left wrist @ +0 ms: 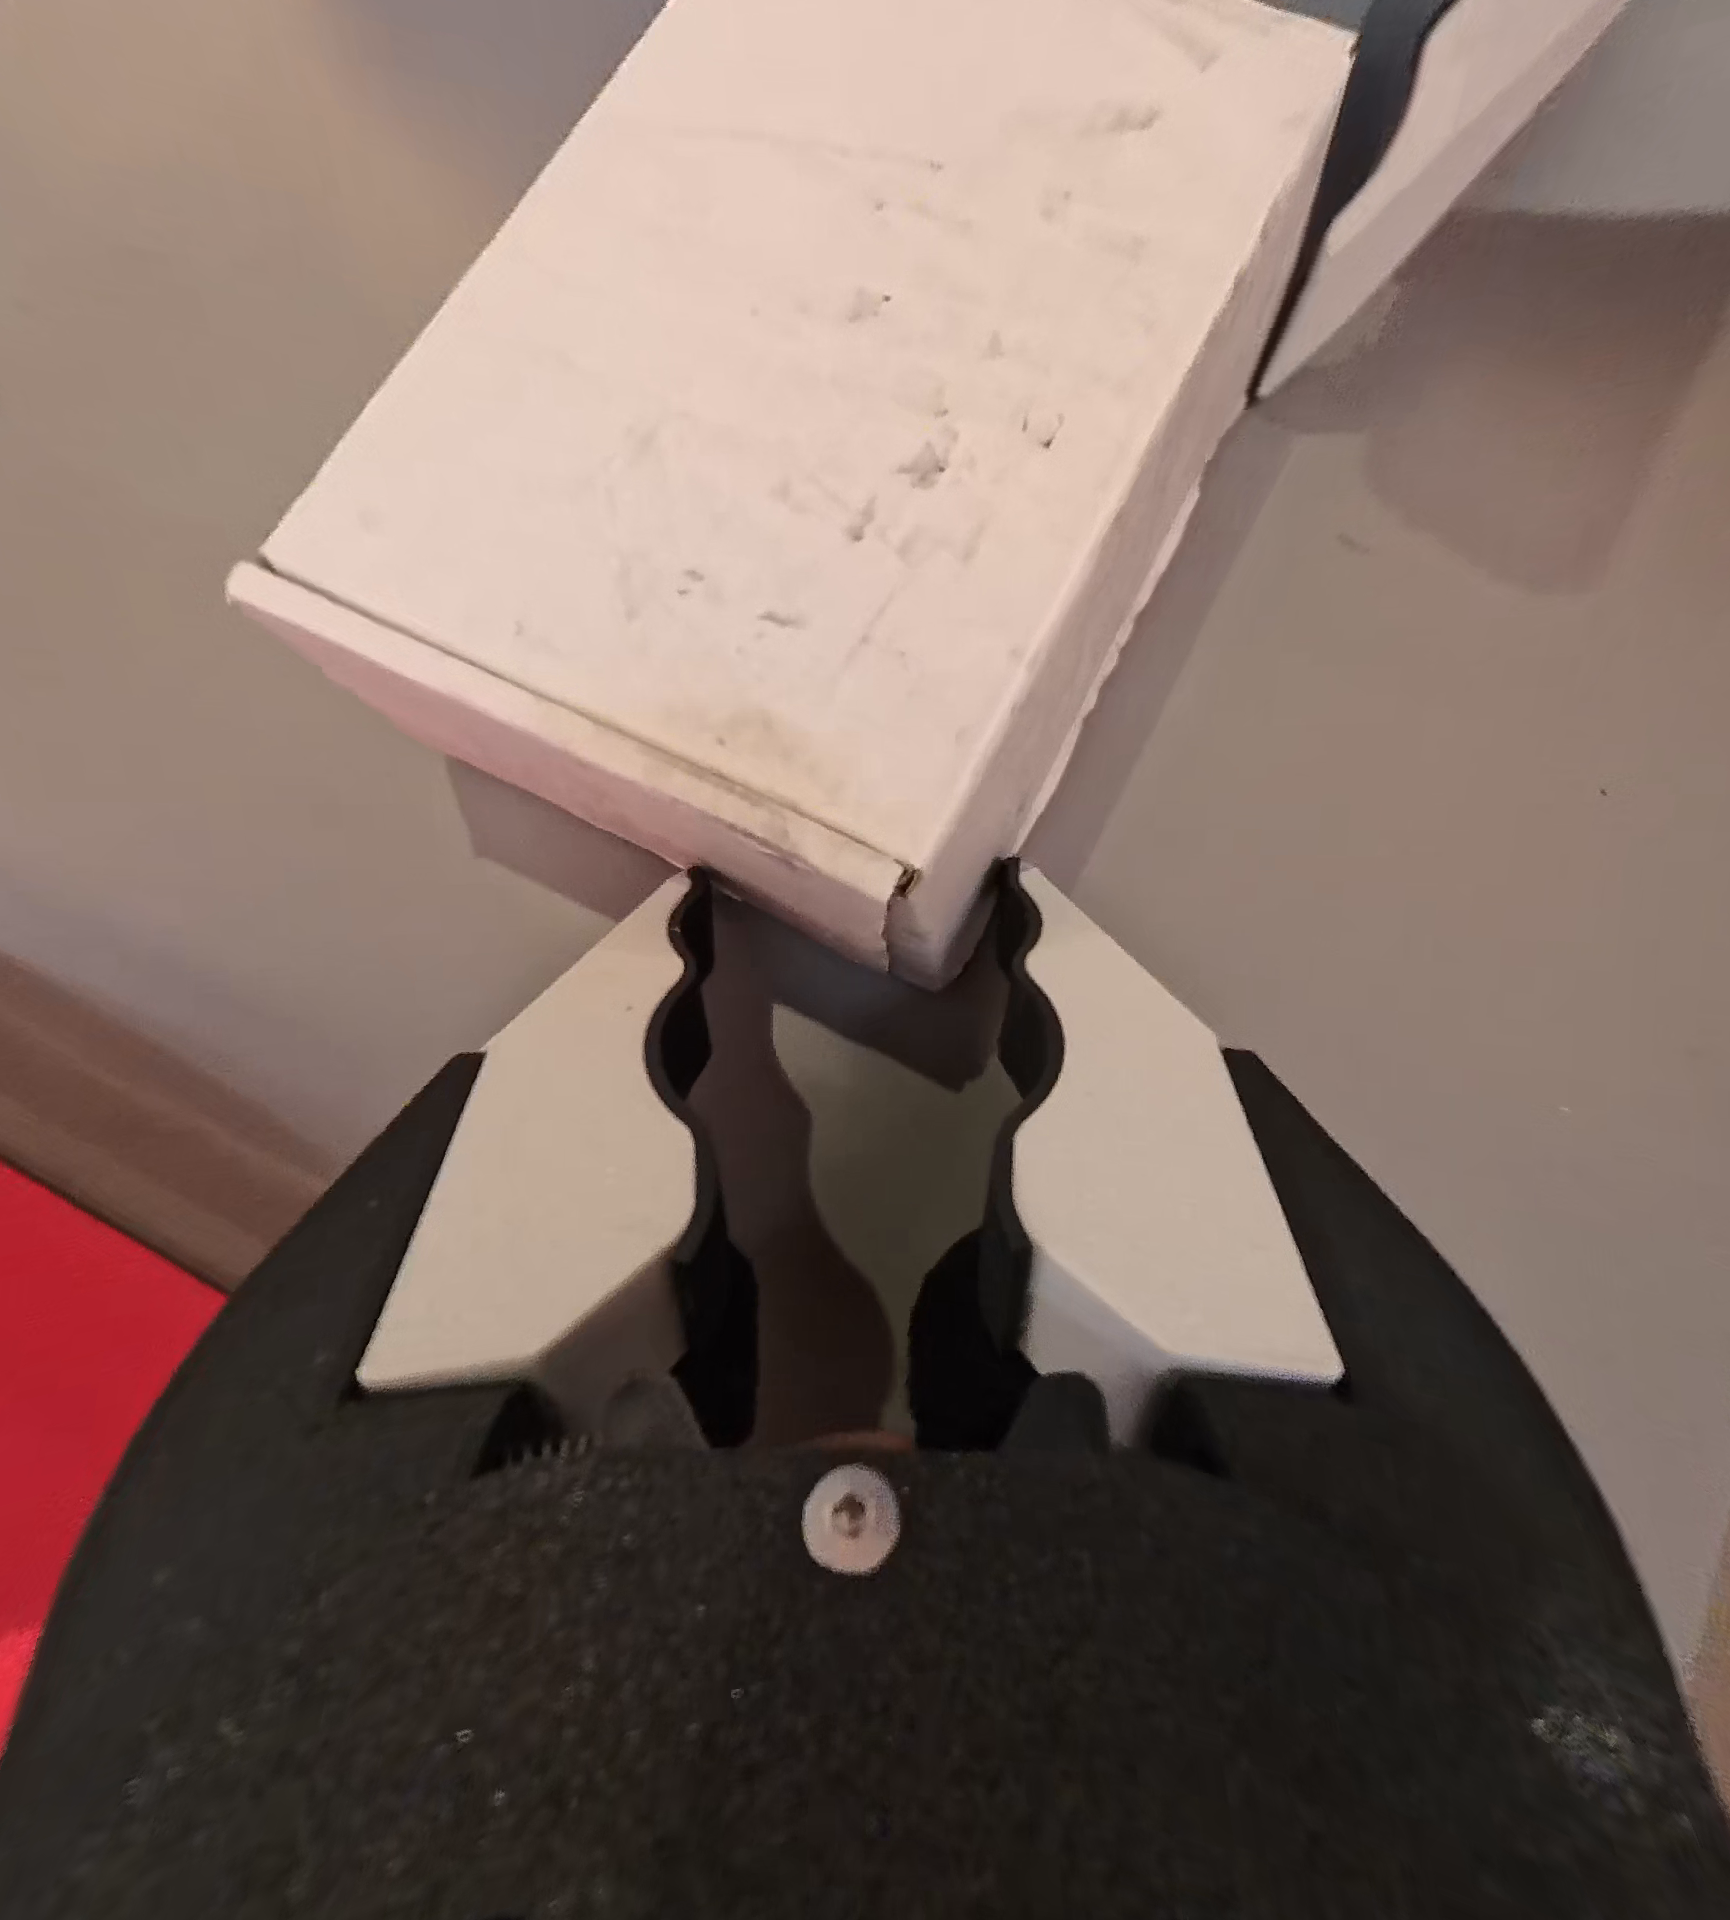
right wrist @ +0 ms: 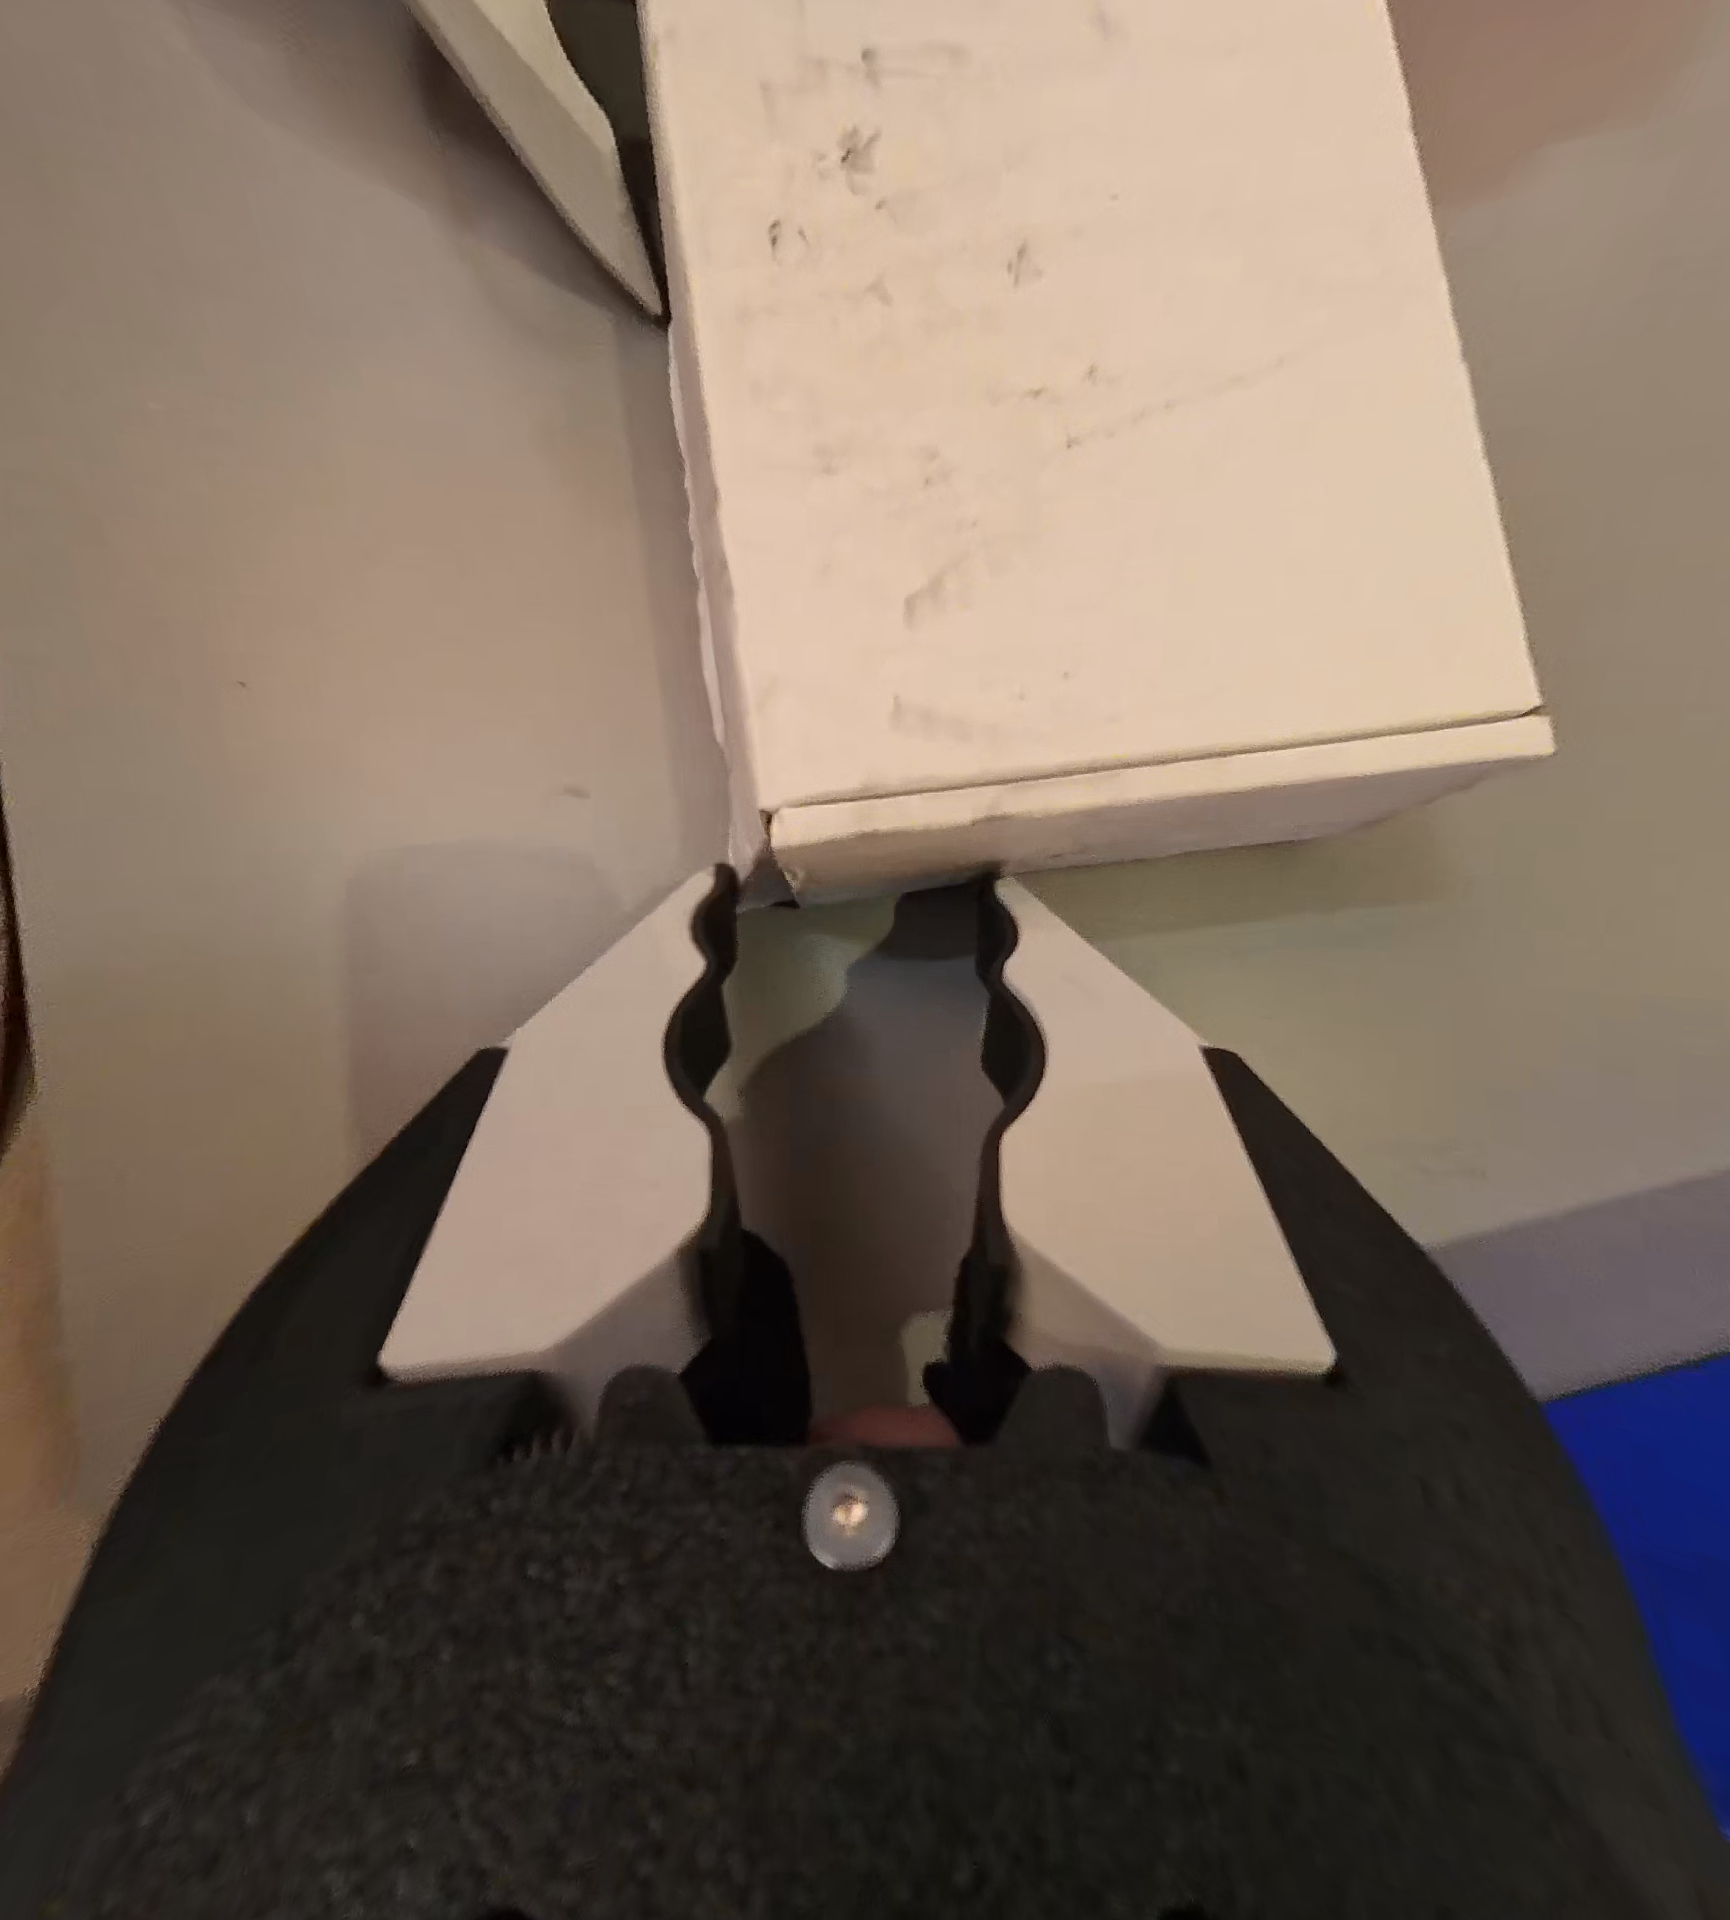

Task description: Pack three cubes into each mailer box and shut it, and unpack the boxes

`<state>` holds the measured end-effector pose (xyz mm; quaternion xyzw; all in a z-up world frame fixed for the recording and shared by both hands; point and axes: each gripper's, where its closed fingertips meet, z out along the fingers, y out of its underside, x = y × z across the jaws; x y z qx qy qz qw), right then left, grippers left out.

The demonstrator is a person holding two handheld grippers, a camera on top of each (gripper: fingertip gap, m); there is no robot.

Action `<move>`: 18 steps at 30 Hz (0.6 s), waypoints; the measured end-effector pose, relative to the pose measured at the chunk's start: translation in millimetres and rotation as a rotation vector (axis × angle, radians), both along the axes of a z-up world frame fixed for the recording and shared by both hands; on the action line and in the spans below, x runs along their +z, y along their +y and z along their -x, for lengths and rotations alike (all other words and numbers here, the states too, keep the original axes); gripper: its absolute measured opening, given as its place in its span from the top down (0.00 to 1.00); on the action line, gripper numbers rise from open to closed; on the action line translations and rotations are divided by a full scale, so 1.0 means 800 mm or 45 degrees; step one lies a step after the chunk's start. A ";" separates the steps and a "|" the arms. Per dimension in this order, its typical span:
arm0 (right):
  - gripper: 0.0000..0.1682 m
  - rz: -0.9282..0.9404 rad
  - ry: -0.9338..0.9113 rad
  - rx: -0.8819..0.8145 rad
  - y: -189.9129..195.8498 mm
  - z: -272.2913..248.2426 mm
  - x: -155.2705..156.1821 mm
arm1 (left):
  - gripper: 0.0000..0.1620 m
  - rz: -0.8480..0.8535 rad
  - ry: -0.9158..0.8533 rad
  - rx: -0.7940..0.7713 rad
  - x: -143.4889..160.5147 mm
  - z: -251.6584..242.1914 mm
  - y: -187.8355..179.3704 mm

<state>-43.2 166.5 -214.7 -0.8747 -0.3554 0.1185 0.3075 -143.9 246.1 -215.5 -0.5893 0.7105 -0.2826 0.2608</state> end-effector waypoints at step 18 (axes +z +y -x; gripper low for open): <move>0.44 -0.110 0.026 -0.187 0.012 -0.013 0.065 | 0.71 -0.044 0.000 0.036 0.001 0.015 0.010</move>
